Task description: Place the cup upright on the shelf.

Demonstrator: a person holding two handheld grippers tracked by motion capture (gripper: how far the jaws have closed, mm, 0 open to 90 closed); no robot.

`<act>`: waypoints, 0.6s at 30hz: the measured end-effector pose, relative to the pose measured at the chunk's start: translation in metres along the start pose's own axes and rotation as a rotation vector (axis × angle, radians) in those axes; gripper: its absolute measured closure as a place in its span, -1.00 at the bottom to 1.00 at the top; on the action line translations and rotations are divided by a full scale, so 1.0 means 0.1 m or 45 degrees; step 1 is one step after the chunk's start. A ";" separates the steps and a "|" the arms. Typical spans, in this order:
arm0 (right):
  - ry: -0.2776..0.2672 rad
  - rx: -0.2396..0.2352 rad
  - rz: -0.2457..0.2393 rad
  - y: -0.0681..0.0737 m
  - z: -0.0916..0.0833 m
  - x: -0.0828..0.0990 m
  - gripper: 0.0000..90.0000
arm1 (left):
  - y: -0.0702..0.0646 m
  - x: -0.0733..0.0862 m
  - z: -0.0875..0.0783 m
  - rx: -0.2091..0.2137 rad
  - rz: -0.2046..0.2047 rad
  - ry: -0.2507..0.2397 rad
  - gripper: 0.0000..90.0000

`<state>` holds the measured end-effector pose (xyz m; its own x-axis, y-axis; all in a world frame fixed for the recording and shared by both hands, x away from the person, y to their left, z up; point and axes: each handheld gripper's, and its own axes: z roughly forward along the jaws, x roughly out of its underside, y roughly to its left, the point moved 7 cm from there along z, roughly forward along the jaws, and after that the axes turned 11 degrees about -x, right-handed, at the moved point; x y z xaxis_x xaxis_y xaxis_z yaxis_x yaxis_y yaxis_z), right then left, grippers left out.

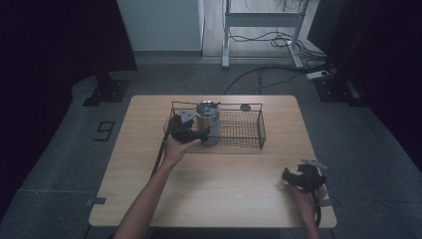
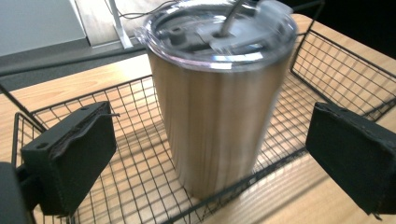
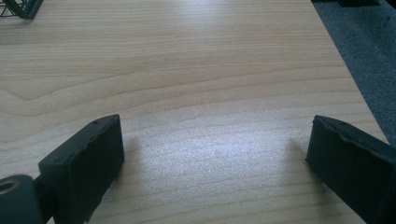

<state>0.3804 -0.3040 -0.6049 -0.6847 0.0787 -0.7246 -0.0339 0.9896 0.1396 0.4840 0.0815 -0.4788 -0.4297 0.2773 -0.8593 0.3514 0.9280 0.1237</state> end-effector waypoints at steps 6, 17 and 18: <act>0.005 0.001 0.000 0.00 0.00 0.00 -0.91 | -0.03 0.17 -0.15 0.015 0.042 0.001 -0.94; 0.006 0.001 0.001 0.00 0.00 0.00 -0.91 | -0.03 0.48 -0.45 0.042 0.064 0.012 -0.93; 0.006 0.001 0.001 0.00 0.00 0.00 -0.91 | -0.02 0.55 -0.49 0.046 0.057 0.021 -0.92</act>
<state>0.3799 -0.3037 -0.6046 -0.6883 0.0792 -0.7211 -0.0328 0.9896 0.1400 0.4189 0.1068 -0.5019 -0.4262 0.3227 -0.8451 0.4000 0.9051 0.1439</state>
